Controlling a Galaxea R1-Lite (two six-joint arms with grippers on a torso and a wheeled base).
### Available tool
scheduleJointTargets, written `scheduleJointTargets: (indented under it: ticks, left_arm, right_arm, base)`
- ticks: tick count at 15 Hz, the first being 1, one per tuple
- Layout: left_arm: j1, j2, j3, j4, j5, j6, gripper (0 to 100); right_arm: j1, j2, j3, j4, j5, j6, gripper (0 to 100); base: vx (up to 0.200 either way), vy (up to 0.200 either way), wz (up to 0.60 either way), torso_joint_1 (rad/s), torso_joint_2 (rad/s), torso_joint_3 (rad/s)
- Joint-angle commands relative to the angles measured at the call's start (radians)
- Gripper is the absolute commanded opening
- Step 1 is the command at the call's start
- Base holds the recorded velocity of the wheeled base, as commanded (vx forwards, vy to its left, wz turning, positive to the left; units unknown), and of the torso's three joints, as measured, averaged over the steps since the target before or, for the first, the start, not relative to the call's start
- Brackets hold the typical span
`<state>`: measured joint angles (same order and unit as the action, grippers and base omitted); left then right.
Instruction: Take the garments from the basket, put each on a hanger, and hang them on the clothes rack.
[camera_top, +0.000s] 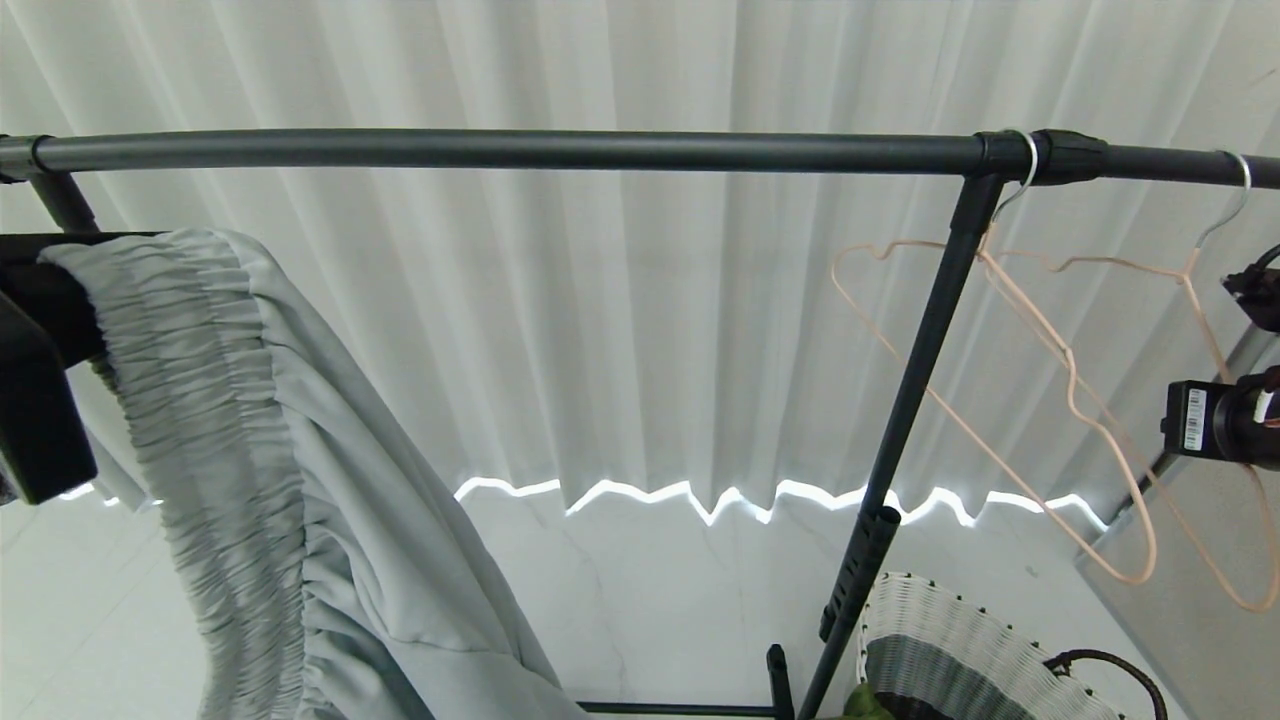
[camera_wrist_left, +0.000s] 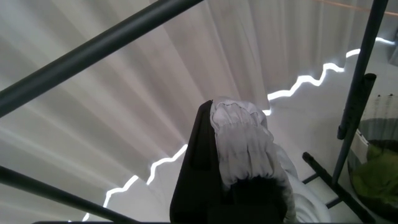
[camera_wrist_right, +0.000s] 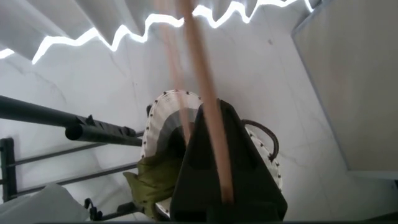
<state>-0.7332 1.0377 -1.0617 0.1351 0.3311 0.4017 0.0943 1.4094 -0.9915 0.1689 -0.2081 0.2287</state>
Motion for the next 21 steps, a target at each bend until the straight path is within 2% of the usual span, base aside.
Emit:
scheduleJointTargets:
  ticks: [1, 11, 13, 15, 21]
  left_arm:
    - [0.000, 0.004, 0.000, 0.000, 0.000, 0.000, 0]
    - [-0.002, -0.011, 0.026, 0.000, -0.001, 0.000, 0]
    - [-0.002, -0.011, 0.032, -0.015, 0.000, 0.022, 0]
    - [0.000, -0.005, 0.035, -0.048, 0.006, 0.040, 0]
    - [0.000, -0.011, 0.048, -0.051, 0.006, 0.046, 0]
  right_arm:
    - [-0.001, -0.007, -0.001, -0.002, -0.001, 0.000, 0]
    - [0.002, -0.162, 0.013, 0.007, -0.001, -0.014, 0]
    - [0.002, -0.210, 0.033, 0.012, -0.002, -0.016, 0]
    - [0.002, -0.260, 0.056, 0.053, -0.005, -0.040, 0]
    - [0.002, -0.356, 0.143, 0.063, -0.007, -0.086, 0]
  base:
    - [0.000, 0.000, 0.00, 0.000, 0.00, 0.000]
    - [0.000, 0.000, 0.00, 0.000, 0.00, 0.000]
    - [0.000, 0.000, 0.00, 0.000, 0.00, 0.000]
    - [-0.200, 0.000, 0.00, 0.002, 0.00, 0.007]
    - [-0.200, 0.000, 0.00, -0.001, 0.00, 0.002]
